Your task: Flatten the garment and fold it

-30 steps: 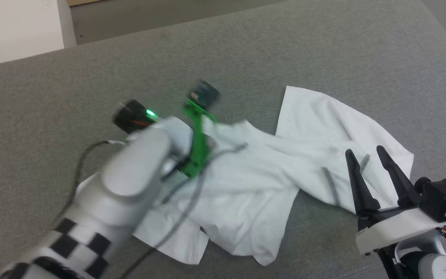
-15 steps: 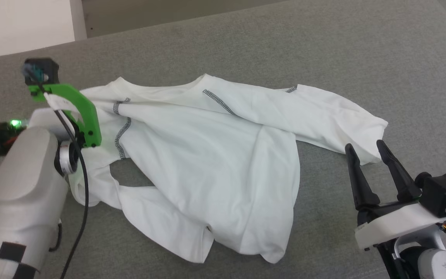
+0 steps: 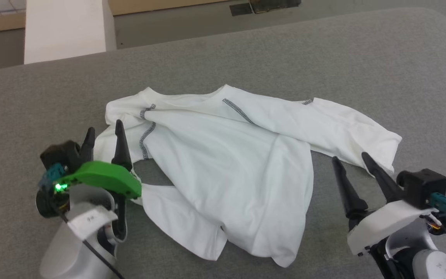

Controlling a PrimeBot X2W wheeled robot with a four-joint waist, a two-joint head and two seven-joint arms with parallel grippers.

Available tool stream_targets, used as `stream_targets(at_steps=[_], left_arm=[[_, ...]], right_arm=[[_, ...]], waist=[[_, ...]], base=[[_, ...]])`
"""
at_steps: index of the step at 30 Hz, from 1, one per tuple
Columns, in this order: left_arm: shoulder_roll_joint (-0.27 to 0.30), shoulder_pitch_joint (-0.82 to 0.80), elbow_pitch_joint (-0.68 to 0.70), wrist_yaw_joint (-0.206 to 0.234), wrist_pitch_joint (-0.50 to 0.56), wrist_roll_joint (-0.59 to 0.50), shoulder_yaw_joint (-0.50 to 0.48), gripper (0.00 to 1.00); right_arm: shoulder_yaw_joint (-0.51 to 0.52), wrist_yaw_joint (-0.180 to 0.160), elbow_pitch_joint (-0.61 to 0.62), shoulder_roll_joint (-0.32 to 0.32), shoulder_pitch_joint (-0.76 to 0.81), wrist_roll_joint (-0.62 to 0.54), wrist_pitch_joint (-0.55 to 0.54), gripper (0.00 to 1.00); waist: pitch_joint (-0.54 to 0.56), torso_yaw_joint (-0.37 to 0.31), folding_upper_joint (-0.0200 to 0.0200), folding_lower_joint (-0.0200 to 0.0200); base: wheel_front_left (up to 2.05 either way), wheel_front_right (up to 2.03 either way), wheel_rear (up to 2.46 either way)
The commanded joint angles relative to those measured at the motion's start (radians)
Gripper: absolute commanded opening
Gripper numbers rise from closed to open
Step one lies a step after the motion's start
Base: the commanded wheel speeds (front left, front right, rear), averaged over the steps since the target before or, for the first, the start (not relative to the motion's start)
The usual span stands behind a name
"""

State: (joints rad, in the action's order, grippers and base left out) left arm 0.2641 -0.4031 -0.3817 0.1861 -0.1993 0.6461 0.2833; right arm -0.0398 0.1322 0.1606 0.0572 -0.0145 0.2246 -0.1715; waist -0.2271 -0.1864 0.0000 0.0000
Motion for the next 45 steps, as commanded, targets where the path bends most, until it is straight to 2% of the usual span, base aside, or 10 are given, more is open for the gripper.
stream_targets(at_steps=[1, 9, 21, 22, 23, 24, 38, 40, 41, 45], left_arm=[[-0.011, 0.041, 0.034, 0.000, -0.032, -0.020, -0.005, 1.00], [-0.117, 0.193, 0.301, -0.036, -0.062, -0.190, -0.107, 1.00], [-0.198, 0.211, 0.350, -0.129, -0.062, -0.316, -0.201, 1.00], [-0.201, 0.213, 0.350, -0.132, -0.062, -0.318, -0.205, 1.00], [-0.204, 0.215, 0.348, -0.136, -0.062, -0.321, -0.209, 1.00], [-0.206, 0.217, 0.346, -0.138, -0.062, -0.322, -0.213, 1.00], [-0.214, 0.272, 0.327, -0.148, -0.062, -0.329, -0.272, 1.00], [-0.214, 0.274, 0.326, -0.150, -0.062, -0.328, -0.276, 1.00], [-0.214, 0.275, 0.325, -0.152, -0.062, -0.327, -0.278, 1.00], [-0.214, 0.274, 0.324, -0.158, -0.062, -0.327, -0.276, 1.00]], right_arm=[[-0.008, -0.002, -0.010, 0.002, -0.001, 0.012, -0.034, 1.00], [-0.033, -0.002, -0.126, -0.003, -0.133, 0.038, -0.271, 1.00], [-0.060, -0.002, -0.419, -0.007, -0.329, 0.017, -0.622, 1.00], [-0.068, -0.002, -0.428, -0.007, -0.329, 0.022, -0.647, 0.81], [-0.080, -0.002, -0.431, -0.007, -0.326, 0.037, -0.674, 0.15], [-0.090, -0.002, -0.428, -0.007, -0.321, 0.051, -0.692, 0.00], [-0.332, -0.002, 0.029, -0.001, 0.020, 0.167, -0.786, 0.00], [-0.329, -0.002, 0.075, 0.000, 0.056, 0.148, -0.759, 0.44], [-0.322, -0.002, 0.095, 0.000, 0.072, 0.139, -0.739, 1.00], [-0.257, -0.002, 0.165, -0.001, 0.076, 0.107, -0.602, 1.00]], waist=[[0.024, 0.035, 0.0000, 0.0000], [0.003, 0.117, 0.0000, 0.0000], [-0.063, 0.209, 0.0000, 0.0000], [-0.063, 0.211, 0.0000, 0.0000], [-0.062, 0.213, 0.0000, 0.0000], [-0.060, 0.215, 0.0000, 0.0000], [0.051, 0.166, 0.0000, 0.0000], [0.056, 0.160, 0.0000, 0.0000], [0.057, 0.158, 0.0000, 0.0000], [0.057, 0.157, 0.0000, 0.0000]], base=[[0.00, 0.00, 0.00], [0.00, 0.00, 0.00], [0.00, 0.00, 0.00], [0.00, 0.00, 0.00], [0.00, 0.00, 0.00], [0.00, 0.00, 0.00], [0.00, 0.00, 0.00], [0.00, 0.00, 0.00], [0.00, 0.00, 0.00], [0.00, 0.00, 0.00]])
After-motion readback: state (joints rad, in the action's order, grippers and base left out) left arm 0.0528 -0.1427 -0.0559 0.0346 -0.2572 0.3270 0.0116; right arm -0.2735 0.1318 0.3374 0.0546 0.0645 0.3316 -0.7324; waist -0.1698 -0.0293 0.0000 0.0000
